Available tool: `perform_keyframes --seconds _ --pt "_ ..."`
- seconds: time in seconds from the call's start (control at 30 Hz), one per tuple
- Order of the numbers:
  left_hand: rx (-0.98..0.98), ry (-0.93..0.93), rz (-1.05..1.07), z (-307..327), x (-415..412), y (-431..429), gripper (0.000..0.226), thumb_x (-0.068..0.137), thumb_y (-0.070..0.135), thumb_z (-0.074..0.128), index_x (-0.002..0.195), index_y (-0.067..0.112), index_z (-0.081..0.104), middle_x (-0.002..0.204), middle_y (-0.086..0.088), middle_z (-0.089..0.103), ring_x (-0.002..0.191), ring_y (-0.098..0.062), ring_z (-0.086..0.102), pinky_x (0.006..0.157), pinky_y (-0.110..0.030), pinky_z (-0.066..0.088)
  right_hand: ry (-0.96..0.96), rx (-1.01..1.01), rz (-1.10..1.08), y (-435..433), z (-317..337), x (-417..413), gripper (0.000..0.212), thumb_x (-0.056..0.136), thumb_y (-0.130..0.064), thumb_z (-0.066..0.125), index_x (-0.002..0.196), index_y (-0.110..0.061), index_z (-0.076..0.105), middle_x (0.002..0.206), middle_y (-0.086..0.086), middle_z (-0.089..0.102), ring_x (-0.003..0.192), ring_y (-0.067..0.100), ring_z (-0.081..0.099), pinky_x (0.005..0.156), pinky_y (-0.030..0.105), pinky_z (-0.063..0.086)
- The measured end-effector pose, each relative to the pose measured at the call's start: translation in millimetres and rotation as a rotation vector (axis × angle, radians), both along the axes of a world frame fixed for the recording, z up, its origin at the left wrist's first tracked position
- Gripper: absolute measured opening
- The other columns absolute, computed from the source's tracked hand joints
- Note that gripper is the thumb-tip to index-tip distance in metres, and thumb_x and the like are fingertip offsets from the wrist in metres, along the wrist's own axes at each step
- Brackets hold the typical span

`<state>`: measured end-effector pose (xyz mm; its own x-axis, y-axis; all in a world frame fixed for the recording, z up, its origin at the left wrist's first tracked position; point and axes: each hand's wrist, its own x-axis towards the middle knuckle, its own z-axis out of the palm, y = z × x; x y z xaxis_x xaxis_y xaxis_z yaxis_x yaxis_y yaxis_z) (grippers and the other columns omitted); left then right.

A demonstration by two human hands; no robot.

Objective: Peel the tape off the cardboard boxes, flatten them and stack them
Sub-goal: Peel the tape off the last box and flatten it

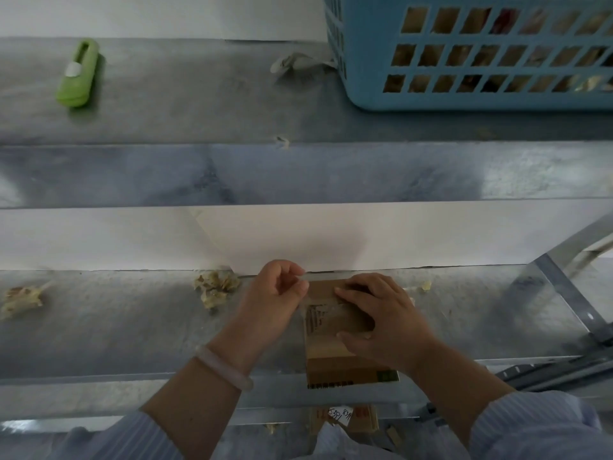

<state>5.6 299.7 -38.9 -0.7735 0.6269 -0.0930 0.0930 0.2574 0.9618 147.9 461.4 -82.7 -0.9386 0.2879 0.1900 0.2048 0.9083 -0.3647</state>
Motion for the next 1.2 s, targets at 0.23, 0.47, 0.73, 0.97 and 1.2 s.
perform_keyframes --seconds 0.23,0.47,0.73,0.97,1.2 --pt "-0.312 -0.195 -0.013 -15 -3 -7 0.038 0.083 0.037 0.071 0.111 0.018 0.055 0.105 -0.002 0.058 0.092 -0.015 0.061 0.068 -0.026 0.055 -0.030 0.004 0.003 -1 3 1 0.073 0.072 -0.070 0.051 0.137 -0.036 0.053 0.136 -0.016 0.042 0.129 0.007 0.031 0.109 0.027 0.024" --pt "-0.271 -0.056 0.021 -12 -3 -15 0.016 0.082 0.023 0.075 0.077 0.009 0.070 0.069 -0.007 0.070 0.065 -0.019 0.064 0.064 -0.033 0.056 0.000 0.107 0.052 -2 2 2 0.055 0.079 -0.064 0.053 0.130 -0.043 0.058 0.129 -0.008 0.050 0.119 0.015 0.042 0.100 0.036 0.040" --pt "-0.302 0.326 -0.031 12 7 -7 0.017 0.081 0.034 0.074 0.065 0.032 0.069 0.049 0.023 0.057 0.052 0.011 0.053 0.047 -0.006 0.035 0.000 0.095 0.021 -5 1 -1 0.055 0.075 -0.064 0.053 0.125 -0.043 0.063 0.127 -0.007 0.054 0.118 0.017 0.045 0.097 0.041 0.046" --pt "-0.133 0.146 0.000 13 12 9 0.015 0.086 0.032 0.069 0.076 0.022 0.076 0.063 0.008 0.069 0.063 -0.003 0.065 0.062 -0.021 0.053 -0.084 0.000 -0.028 -7 6 2 0.061 0.074 -0.068 0.046 0.130 -0.048 0.056 0.137 -0.014 0.045 0.128 0.012 0.034 0.111 0.038 0.033" --pt "-0.049 -0.182 -0.097 13 27 18 0.022 0.094 0.025 0.057 0.081 0.024 0.074 0.077 0.001 0.074 0.081 -0.012 0.070 0.080 -0.034 0.058 -0.052 -0.358 -0.155 -6 20 -12 0.059 0.079 -0.078 0.033 0.103 -0.042 0.074 0.120 -0.027 0.052 0.120 0.001 0.039 0.106 0.031 0.033"
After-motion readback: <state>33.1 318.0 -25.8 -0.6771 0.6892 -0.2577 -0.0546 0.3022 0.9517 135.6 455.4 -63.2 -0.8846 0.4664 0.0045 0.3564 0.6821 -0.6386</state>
